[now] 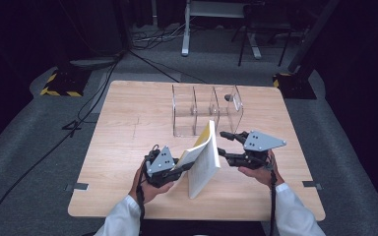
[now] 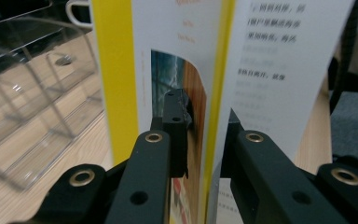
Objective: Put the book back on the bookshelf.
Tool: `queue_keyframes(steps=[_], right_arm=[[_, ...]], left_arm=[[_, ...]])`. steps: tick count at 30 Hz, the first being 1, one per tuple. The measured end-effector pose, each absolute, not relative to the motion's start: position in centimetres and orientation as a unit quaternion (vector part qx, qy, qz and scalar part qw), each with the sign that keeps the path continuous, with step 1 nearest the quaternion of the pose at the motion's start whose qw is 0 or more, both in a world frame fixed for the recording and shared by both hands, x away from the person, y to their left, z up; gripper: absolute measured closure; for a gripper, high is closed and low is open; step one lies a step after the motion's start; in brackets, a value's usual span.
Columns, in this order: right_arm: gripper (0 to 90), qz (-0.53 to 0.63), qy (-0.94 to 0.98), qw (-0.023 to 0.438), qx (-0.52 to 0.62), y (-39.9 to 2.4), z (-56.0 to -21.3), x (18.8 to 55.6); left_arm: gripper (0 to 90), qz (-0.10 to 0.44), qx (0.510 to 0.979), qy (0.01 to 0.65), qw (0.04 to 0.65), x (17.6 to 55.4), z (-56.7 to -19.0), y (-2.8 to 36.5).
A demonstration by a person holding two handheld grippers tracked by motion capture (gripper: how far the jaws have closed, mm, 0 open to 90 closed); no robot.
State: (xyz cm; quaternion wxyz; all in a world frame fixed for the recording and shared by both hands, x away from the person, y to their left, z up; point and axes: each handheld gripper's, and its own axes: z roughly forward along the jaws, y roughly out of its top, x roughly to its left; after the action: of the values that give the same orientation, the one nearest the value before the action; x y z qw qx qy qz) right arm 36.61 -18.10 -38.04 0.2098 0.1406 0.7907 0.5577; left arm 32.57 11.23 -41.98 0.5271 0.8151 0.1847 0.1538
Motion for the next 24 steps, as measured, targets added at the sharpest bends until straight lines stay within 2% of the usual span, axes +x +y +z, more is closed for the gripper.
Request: queue_keyframes(steps=[6,11,16,24], right_arm=[[36.9,0.551,0.803,0.194,0.119,-15.2,-39.2,35.4],[36.5,0.538,0.815,0.176,0.123,-13.9,-40.8,35.4],[34.1,0.539,0.816,0.159,0.136,-14.5,-41.9,36.0],[32.2,0.527,0.818,0.174,0.149,-16.5,-41.7,36.5]], left_arm=[[77.2,0.143,0.815,0.199,0.525,31.5,-42.8,13.2],[77.1,0.127,0.823,0.201,0.516,31.7,-44.0,13.3],[76.3,0.103,0.818,0.186,0.535,32.3,-44.6,12.5],[76.7,0.090,0.809,0.179,0.553,33.5,-44.8,10.7]])
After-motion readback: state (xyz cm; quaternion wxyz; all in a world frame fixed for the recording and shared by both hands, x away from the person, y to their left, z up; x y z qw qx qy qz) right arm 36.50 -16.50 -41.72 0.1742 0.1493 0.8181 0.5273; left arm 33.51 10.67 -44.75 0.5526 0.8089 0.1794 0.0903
